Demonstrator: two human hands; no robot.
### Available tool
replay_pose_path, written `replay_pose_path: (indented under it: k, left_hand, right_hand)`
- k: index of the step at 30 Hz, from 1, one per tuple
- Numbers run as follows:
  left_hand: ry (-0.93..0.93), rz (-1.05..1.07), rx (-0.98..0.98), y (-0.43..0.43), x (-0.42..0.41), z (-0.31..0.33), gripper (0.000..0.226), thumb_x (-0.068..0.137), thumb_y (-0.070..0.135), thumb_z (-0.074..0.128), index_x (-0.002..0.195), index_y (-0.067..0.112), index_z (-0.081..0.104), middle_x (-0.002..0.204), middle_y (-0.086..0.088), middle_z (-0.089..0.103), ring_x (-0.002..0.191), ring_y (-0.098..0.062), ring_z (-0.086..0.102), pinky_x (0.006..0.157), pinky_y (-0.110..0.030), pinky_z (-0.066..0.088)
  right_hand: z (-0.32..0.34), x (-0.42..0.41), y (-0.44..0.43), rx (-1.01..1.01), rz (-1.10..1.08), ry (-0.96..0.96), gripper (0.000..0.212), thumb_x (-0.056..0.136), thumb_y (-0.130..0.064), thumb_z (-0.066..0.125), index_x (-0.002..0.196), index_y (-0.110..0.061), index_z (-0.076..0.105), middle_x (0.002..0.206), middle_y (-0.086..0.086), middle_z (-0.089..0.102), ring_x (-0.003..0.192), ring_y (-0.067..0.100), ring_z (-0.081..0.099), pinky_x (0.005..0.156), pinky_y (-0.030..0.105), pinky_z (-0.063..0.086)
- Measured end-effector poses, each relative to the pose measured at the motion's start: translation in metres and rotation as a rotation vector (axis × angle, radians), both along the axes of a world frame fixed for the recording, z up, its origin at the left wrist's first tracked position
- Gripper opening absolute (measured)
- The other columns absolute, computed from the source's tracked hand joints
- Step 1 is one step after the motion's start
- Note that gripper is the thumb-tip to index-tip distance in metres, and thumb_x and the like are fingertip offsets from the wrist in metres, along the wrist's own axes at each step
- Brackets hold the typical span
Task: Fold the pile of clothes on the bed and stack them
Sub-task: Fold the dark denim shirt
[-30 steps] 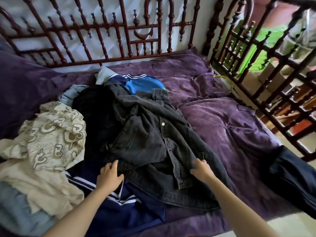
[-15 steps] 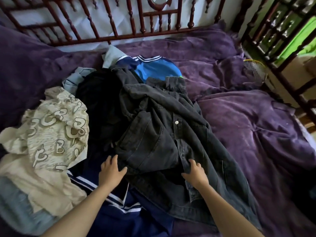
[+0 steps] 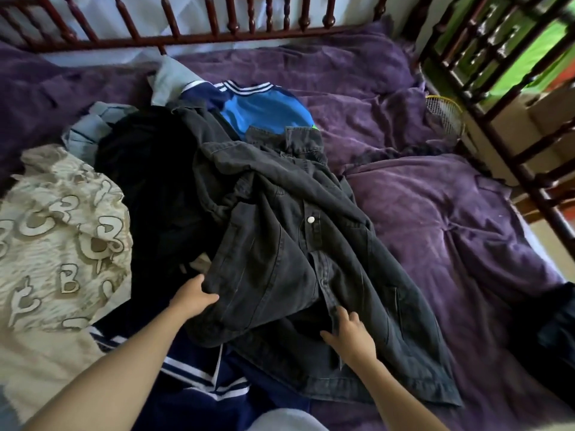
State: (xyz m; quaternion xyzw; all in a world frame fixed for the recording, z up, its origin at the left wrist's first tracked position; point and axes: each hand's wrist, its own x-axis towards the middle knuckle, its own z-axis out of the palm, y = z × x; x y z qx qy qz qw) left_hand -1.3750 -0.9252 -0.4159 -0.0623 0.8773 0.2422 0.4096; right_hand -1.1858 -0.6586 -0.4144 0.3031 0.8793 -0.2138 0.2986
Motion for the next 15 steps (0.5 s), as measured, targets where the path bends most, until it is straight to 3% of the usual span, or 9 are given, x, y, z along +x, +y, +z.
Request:
replay_pose_path:
  k: [3, 6, 10, 13, 15]
  left_hand:
    - [0.005, 0.035, 0.059, -0.005, 0.024, 0.018, 0.046, 0.084, 0.021, 0.064, 0.127, 0.015, 0.049, 0.125, -0.005, 0.056, 0.114, -0.025, 0.053, 0.094, -0.038, 0.046]
    - [-0.009, 0.148, 0.205, -0.016, 0.053, 0.042, 0.039, 0.083, 0.011, 0.065, 0.119, 0.014, 0.051, 0.111, -0.004, 0.059, 0.102, -0.021, 0.056, 0.085, -0.032, 0.047]
    - [-0.023, 0.389, 0.388, -0.036, 0.089, 0.075, 0.036, 0.085, 0.002, 0.062, 0.117, 0.014, 0.052, 0.097, -0.003, 0.06, 0.091, -0.022, 0.057, 0.075, -0.031, 0.046]
    - [-0.124, 0.649, 0.542, -0.056, 0.094, 0.109, 0.021, 0.087, -0.003, 0.056, 0.106, 0.005, 0.057, 0.084, -0.012, 0.061, 0.075, -0.029, 0.057, 0.06, -0.032, 0.041]
    - [-0.135, 0.617, 0.569, -0.072, 0.093, 0.13, 0.014, 0.088, -0.001, 0.054, 0.1, 0.006, 0.058, 0.083, -0.013, 0.061, 0.073, -0.029, 0.056, 0.058, -0.033, 0.041]
  right_hand:
    - [0.001, -0.012, -0.012, 0.106, -0.006, -0.02, 0.052, 0.094, -0.025, 0.048, 0.139, -0.014, 0.024, 0.133, 0.009, 0.042, 0.117, 0.029, 0.051, 0.084, 0.035, 0.046]
    - [0.008, -0.017, -0.008, 0.157, -0.059, -0.002, 0.04, 0.093, -0.011, 0.041, 0.132, -0.014, 0.035, 0.127, 0.009, 0.051, 0.112, 0.028, 0.055, 0.082, 0.035, 0.046]
    - [0.036, -0.005, -0.001, 0.065, -0.132, 0.11, 0.03, 0.087, -0.013, 0.05, 0.117, -0.014, 0.056, 0.116, 0.009, 0.061, 0.108, 0.028, 0.057, 0.08, 0.03, 0.045]
    - [0.069, 0.008, 0.0, -0.019, -0.137, 0.226, 0.021, 0.085, -0.013, 0.058, 0.102, -0.007, 0.067, 0.099, 0.01, 0.068, 0.093, 0.024, 0.062, 0.072, 0.029, 0.046]
    - [0.095, 0.014, -0.004, -0.068, -0.092, 0.309, 0.015, 0.083, -0.01, 0.06, 0.091, 0.0, 0.068, 0.087, 0.012, 0.067, 0.085, 0.025, 0.062, 0.07, 0.03, 0.046]
